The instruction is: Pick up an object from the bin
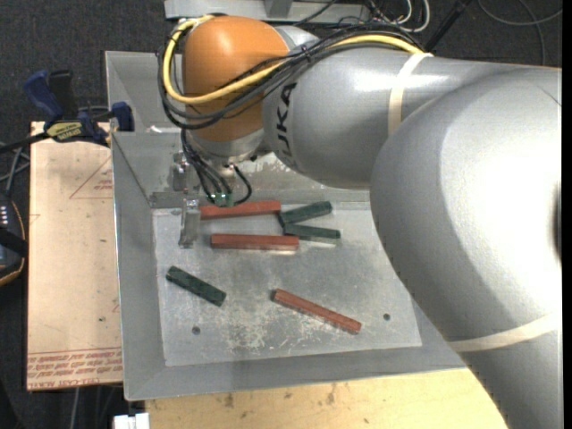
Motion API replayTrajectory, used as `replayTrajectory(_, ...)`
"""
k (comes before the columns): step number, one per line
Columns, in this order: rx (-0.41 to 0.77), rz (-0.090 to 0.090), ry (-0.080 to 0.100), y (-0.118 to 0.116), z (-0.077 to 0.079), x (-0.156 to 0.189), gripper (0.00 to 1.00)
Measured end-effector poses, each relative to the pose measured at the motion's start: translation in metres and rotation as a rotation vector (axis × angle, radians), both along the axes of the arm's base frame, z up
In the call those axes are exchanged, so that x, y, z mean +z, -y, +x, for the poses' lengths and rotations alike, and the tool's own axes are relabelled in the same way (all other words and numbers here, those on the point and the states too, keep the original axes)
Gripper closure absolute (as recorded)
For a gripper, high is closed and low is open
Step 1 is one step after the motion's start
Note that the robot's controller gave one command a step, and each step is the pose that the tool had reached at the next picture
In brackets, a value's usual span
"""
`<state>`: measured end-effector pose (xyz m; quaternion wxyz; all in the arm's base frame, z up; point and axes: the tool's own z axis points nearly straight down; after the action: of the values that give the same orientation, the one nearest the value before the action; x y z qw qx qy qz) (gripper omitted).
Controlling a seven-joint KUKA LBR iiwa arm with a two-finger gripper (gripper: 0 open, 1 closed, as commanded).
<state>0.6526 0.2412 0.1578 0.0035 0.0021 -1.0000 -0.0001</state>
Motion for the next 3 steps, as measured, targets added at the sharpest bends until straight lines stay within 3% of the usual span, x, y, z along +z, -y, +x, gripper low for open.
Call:
replayTrajectory(1, -0.003, 0.002, 0.008, 0.001, 0.002, 0.005, 0.0)
replayTrajectory(2, 0.047, 0.002, 0.008, 0.007, -0.073, -0.083, 0.0)
replayTrajectory(3, -0.112, 0.001, 0.006, 0.013, -0.073, -0.075, 0.0)
